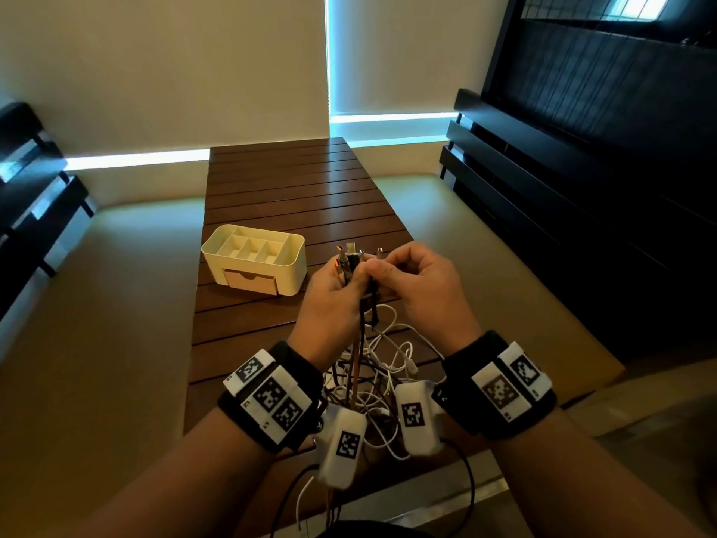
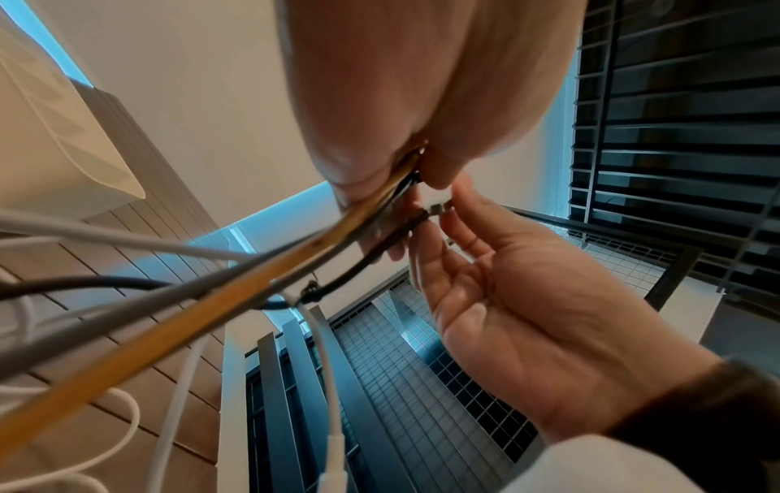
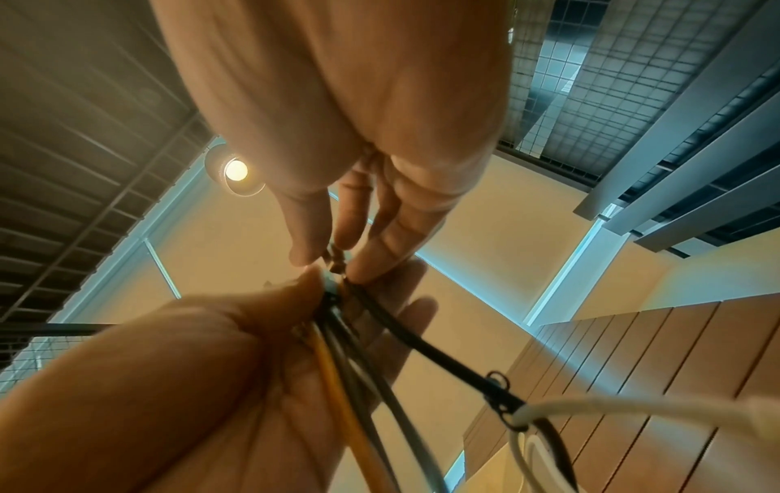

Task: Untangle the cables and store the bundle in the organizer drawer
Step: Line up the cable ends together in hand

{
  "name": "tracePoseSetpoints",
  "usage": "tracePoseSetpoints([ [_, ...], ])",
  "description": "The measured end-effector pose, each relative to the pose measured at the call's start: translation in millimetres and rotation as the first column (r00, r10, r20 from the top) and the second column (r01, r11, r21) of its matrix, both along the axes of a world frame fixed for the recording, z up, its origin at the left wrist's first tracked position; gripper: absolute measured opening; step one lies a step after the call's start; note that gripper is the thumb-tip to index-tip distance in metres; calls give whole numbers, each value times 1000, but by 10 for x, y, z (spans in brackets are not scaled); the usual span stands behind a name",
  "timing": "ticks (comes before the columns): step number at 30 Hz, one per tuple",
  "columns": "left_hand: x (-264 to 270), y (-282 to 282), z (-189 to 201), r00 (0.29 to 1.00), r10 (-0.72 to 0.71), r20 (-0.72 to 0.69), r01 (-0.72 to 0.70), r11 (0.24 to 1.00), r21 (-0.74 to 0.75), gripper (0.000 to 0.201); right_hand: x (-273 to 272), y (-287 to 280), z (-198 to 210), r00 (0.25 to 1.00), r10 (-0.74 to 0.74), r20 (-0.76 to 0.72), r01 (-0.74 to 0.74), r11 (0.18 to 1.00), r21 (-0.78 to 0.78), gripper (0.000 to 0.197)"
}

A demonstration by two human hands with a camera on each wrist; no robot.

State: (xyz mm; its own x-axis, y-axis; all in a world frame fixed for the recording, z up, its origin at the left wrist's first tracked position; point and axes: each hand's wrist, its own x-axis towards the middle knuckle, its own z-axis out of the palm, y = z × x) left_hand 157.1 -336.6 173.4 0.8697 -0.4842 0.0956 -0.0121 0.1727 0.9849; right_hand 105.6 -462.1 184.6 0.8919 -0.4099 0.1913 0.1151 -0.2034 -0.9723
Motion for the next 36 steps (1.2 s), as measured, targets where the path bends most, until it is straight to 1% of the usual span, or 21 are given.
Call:
tracePoseSetpoints([
  [3,-34,-15,4,1000,23,12,-23,1000,-14,22,-16,49,18,1000,-22,6,22,999,-26,16],
  [8,-26,-27,-40,996,84,20,-83,996,-44,23,-35,135,47,999,-22,25,22,1000,0,22],
  [10,-24,-15,-54,994,107,25,-106,994,-35,25,-28,145,35,999,-35,14,35,999,1,21],
  [14,-18,16,-37,988,151,-27,-153,986,-73,25,-22,116,-23,998,-57,-6,57,998,-25,16],
  [17,-18,37,-10,984,169,-61,-175,978,-113,24,-41,125,-66,999,-33,-42,30,997,-70,14],
  [20,-47,48,21,988,134,-74,-144,977,-157,19,-60,200,-89,993,92,-71,-94,995,-34,9],
  [23,-42,66,26,990,110,-84,-124,975,-185,19,-55,233,-81,985,157,-66,-160,986,-48,13],
  [26,-54,96,21,992,80,-94,-97,975,-198,21,-68,242,-40,983,178,-46,-181,980,-81,9],
  [28,-83,108,22,992,56,-109,-79,971,-224,24,-74,252,-26,986,164,-28,-166,983,-76,8],
  [32,-114,140,29,992,8,-129,-39,970,-241,33,-78,257,-11,989,148,-4,-148,986,-74,11],
  [34,-124,159,20,991,-32,-133,-3,968,-253,42,-95,264,14,988,151,29,-150,988,-36,11],
  [36,-134,179,14,989,-62,-136,24,962,-270,44,-99,268,37,985,160,56,-161,987,4,11],
])
